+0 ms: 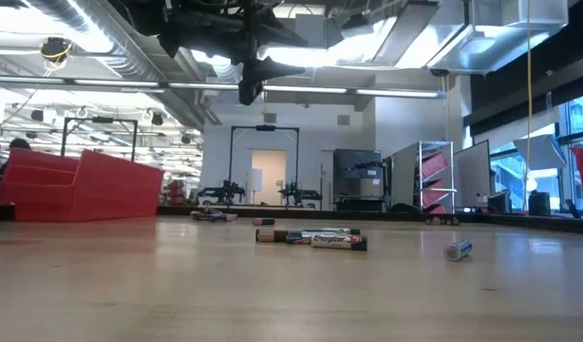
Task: Sort batteries
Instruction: Put the small black battery into the bottom red bin
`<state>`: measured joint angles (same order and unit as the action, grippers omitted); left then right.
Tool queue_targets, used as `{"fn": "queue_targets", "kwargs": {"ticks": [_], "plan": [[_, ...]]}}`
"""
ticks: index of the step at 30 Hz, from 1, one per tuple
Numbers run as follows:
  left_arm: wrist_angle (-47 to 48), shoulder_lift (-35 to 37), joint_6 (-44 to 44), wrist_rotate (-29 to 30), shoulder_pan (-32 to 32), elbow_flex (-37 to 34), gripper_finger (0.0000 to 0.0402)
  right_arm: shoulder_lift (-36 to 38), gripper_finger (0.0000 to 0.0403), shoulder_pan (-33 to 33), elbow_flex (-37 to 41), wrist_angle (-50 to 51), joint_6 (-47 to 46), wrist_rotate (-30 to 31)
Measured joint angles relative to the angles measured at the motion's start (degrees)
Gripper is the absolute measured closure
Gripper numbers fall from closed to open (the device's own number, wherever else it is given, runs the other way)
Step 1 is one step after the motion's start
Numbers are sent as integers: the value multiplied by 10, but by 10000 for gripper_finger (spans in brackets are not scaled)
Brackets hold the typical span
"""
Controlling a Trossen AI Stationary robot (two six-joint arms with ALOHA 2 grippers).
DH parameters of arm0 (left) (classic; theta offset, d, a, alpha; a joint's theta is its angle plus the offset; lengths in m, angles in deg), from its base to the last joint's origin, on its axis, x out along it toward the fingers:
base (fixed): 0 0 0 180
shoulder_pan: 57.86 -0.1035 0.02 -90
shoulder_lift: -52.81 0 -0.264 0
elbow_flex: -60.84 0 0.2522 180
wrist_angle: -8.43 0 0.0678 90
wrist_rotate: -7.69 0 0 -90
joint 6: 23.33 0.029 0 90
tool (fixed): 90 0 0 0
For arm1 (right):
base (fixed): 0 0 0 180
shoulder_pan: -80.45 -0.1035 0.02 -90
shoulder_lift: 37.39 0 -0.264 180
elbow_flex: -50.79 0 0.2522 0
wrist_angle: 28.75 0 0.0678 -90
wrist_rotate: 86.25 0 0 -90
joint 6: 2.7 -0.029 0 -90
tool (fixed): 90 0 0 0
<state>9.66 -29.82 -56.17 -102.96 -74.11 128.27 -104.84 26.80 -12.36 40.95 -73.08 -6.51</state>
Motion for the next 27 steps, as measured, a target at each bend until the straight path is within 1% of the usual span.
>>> {"fn": "queue_targets", "kwargs": {"ticks": [3, 7, 12, 16, 21, 27], "plan": [[0, 0, -1, 6, 1, 0, 233, -34, 383, 0, 14, -4, 11, -2], [0, 0, -1, 6, 1, 0, 233, -75, 383, 0, 32, -6, 14, -20], [0, 0, -1, 9, 1, 0, 233, -103, 383, 0, 60, -66, 19, -23], [0, 0, -2, 10, 1, 0, 233, -125, 366, 0, 73, -82, 19, -34], [1, 0, -1, 14, 1, 0, 233, -138, 350, 0, 75, -88, 19, -35], [1, 0, 1, 14, 1, 0, 233, -137, 338, 0, 74, -87, 18, -35]]}}
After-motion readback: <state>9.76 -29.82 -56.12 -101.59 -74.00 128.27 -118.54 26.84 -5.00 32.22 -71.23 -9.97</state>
